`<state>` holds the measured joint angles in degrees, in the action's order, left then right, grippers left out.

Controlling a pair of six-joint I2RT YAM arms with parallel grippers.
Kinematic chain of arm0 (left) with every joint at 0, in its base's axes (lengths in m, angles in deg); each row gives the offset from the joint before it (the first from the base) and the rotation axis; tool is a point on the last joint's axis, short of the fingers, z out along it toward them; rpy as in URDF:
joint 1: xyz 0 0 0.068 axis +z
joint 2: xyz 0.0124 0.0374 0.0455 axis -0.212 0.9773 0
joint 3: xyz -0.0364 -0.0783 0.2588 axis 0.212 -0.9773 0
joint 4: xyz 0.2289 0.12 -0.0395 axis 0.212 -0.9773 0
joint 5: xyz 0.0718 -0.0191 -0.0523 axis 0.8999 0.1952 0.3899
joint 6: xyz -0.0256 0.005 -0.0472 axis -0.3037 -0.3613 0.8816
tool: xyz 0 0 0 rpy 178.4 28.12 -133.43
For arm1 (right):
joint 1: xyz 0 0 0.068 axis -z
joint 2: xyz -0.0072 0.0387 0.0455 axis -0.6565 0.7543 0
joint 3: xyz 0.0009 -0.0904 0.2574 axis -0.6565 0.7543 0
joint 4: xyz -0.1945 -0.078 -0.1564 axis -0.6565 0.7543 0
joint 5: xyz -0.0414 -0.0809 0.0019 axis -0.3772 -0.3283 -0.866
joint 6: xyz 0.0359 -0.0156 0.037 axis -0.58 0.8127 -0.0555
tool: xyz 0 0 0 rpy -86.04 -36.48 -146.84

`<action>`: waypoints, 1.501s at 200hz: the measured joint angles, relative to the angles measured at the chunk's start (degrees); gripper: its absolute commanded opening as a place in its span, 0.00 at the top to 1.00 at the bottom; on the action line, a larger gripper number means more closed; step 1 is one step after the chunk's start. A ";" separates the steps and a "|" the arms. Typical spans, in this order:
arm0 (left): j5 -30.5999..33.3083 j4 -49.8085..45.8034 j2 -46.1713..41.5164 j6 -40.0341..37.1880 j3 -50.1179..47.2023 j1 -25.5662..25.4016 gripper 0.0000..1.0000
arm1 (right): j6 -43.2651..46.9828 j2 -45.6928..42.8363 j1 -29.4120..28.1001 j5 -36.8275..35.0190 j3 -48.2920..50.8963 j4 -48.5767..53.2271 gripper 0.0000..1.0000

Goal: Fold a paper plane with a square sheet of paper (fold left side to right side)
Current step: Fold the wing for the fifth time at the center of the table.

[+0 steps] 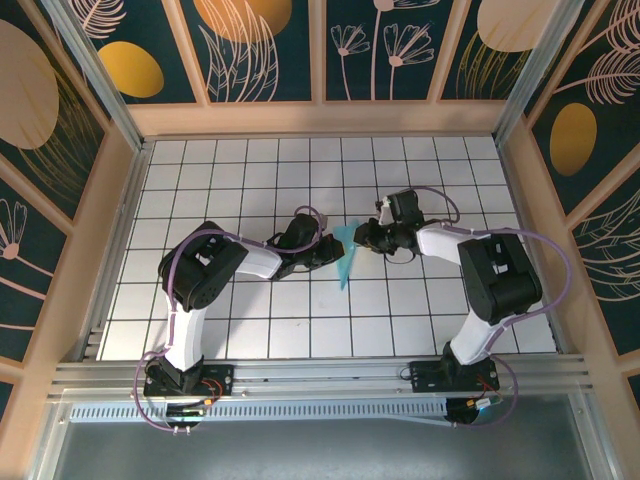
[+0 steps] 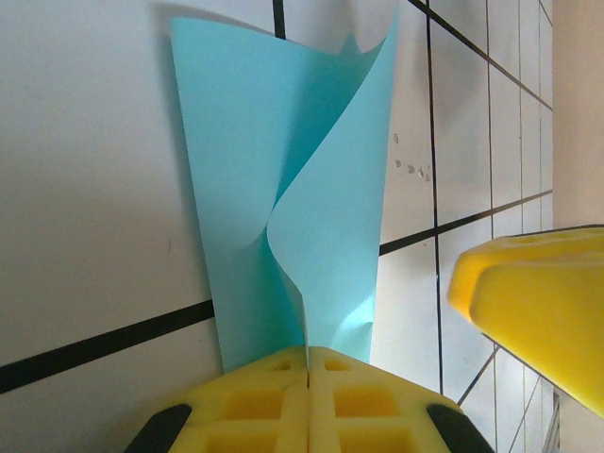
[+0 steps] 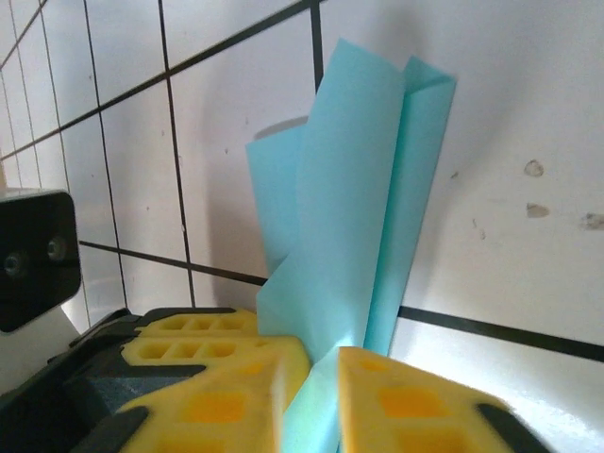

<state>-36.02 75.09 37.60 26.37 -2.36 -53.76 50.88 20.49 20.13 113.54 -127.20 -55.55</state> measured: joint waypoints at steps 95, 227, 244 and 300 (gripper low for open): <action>-0.04 -0.13 0.17 0.00 0.22 0.02 0.94 | 0.55 5.40 -0.17 1.68 -4.13 -0.04 1.00; 0.00 -0.48 0.24 0.00 0.50 0.00 0.95 | 0.59 9.25 -0.20 -0.15 -5.40 1.29 1.00; -0.02 -0.48 0.28 0.00 0.50 0.00 0.94 | 0.61 9.27 -0.20 -0.31 -5.40 1.36 1.00; 0.02 1.77 -0.50 0.13 -0.57 -0.09 0.76 | 0.98 9.29 -0.13 -0.33 -5.38 1.44 1.00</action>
<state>-36.00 76.86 37.10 26.50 -2.92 -53.84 51.87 29.78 20.00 113.21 -132.58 -54.11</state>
